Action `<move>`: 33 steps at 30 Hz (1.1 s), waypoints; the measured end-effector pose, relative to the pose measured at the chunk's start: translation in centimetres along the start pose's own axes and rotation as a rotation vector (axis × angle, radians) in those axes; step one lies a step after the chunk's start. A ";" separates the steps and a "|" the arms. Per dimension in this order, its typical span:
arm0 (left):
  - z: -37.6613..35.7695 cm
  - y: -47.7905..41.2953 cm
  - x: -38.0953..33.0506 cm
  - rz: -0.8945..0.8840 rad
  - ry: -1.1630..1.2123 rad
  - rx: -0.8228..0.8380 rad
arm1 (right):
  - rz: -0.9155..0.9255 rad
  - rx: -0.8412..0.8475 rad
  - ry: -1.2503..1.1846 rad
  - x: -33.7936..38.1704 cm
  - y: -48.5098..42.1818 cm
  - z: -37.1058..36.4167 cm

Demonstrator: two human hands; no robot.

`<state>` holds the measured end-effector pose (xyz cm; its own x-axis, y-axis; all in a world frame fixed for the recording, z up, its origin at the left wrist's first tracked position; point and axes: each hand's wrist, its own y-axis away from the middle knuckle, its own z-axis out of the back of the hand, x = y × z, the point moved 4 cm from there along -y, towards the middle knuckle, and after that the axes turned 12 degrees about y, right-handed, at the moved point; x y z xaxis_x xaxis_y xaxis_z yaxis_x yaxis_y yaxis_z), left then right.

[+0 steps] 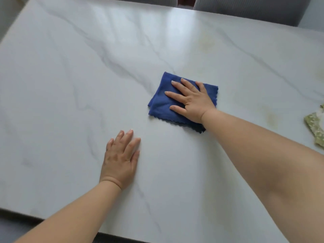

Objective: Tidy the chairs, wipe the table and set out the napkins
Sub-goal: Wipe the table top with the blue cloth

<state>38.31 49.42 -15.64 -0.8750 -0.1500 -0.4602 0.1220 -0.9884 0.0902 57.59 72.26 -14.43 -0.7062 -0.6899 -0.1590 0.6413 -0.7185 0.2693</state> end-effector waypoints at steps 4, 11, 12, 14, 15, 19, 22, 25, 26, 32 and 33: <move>-0.1 -0.1 0.0 -0.007 0.003 -0.008 | -0.017 -0.015 -0.011 -2.5 -3.7 0.5; -0.1 0.1 0.1 -0.002 -0.008 -0.034 | -0.156 0.002 -0.033 -1.2 -2.5 0.3; 0.0 -0.2 0.2 0.004 -0.012 -0.028 | -0.198 0.006 -0.056 -0.5 -1.9 0.3; 0.0 -0.2 0.1 0.011 -0.014 -0.017 | -0.233 0.012 -0.081 1.5 0.4 0.0; 0.0 -0.4 0.2 0.017 -0.010 -0.011 | -0.227 0.017 -0.092 2.6 1.5 -0.1; 0.1 -0.1 0.0 0.021 0.016 0.003 | -0.179 0.031 -0.087 7.3 7.7 -0.8; 0.2 0.2 -0.4 0.035 0.029 0.009 | -0.169 0.046 -0.073 10.8 12.6 -1.4; 0.0 0.9 -0.8 0.067 0.041 0.030 | -0.174 0.059 -0.084 13.8 16.9 -2.1; 0.0 1.7 -1.3 0.066 0.047 0.035 | -0.162 0.057 -0.079 14.7 18.2 -2.4; -1.1 9.2 -6.8 -0.160 0.081 0.225 | -0.032 0.027 -0.126 18.3 26.0 -4.3; -1.6 10.0 -7.5 -0.182 0.065 0.268 | -0.013 0.017 -0.128 18.6 27.1 -4.6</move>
<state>46.83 40.60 -12.65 -0.8384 0.0188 -0.5448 -0.1687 -0.9593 0.2264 63.27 39.54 -14.47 -0.7480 -0.6625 -0.0401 0.6272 -0.7252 0.2840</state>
